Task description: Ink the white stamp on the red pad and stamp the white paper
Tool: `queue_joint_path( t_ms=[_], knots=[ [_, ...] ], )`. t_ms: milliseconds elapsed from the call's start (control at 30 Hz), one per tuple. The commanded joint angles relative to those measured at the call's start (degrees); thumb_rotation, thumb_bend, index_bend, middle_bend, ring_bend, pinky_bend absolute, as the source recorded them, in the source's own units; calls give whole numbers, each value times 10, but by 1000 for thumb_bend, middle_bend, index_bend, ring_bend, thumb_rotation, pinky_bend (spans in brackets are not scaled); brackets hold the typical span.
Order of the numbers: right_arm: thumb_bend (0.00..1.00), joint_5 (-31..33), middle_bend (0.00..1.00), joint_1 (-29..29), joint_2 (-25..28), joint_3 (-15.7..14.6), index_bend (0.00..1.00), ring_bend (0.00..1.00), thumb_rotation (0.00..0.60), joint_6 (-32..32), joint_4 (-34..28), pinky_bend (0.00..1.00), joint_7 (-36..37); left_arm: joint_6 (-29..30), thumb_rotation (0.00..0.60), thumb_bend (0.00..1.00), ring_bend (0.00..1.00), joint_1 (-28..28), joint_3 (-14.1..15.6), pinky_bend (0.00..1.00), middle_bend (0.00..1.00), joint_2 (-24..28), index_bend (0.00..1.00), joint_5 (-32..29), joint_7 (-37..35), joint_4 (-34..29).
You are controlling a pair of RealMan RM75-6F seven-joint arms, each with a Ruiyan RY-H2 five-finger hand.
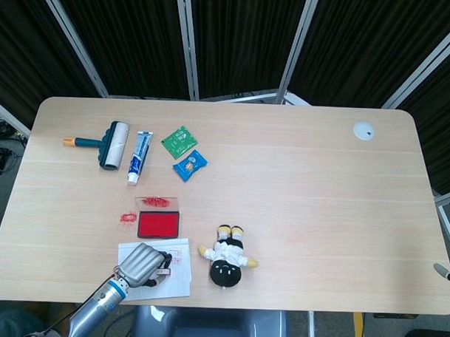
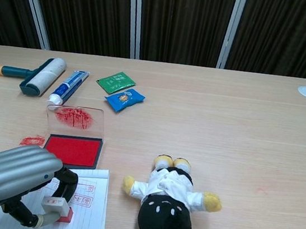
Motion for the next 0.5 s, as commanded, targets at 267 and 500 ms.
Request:
queue_joint_path(
  t_ms=[267,500],
  knots=[
    [0,1,0,0,-1,0,0,0,600,0,1,0,-1,26,600,373,854,0,-7,854,577,29,581,18,-29,-39],
    [0,-2,0,-1,1,0,0,0,600,4,-3,0,-2,68,600,373,855,-3,-22,854,576,97,581,45,-83,-107]
  ],
)
